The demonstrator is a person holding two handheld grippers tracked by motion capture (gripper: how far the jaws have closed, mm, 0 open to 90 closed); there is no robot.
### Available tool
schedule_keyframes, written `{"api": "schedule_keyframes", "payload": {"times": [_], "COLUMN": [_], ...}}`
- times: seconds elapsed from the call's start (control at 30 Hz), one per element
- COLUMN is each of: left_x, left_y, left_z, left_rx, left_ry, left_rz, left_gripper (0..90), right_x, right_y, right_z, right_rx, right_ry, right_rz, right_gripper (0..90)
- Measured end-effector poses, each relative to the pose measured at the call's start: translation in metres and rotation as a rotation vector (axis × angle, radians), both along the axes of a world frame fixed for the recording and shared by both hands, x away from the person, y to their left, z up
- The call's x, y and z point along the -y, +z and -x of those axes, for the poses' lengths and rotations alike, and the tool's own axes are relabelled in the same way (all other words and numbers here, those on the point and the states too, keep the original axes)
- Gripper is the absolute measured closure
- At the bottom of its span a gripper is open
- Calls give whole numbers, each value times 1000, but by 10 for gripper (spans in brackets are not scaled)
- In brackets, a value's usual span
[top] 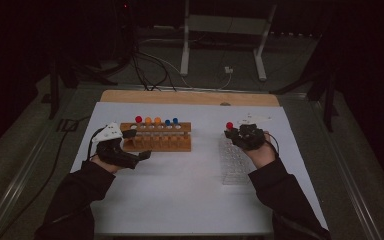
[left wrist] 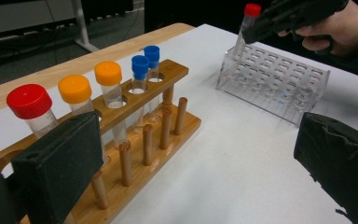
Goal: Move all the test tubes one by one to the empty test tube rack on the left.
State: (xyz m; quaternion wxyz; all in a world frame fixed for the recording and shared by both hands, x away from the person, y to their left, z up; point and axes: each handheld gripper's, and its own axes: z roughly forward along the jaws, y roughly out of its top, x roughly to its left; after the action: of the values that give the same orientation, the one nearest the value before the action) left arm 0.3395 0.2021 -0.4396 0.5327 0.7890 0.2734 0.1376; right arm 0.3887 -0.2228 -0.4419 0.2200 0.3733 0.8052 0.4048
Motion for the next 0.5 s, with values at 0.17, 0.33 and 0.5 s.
{"api": "schedule_keyframes", "payload": {"times": [0.17, 0.33, 0.5], "left_x": [1, 3, 7], "left_y": [3, 5, 8], "left_z": [1, 2, 4], "left_rx": [-7, -13, -6], "left_ry": [-12, -20, -30], "left_rz": [-3, -1, 2], "left_gripper": [20, 21, 21], "right_x": [2, 0, -7], "right_y": [16, 34, 44], "right_z": [6, 16, 28], "right_rx": [35, 80, 106], "right_ry": [10, 31, 70], "right_rz": [-14, -21, -40], "right_gripper": [752, 751, 751]}}
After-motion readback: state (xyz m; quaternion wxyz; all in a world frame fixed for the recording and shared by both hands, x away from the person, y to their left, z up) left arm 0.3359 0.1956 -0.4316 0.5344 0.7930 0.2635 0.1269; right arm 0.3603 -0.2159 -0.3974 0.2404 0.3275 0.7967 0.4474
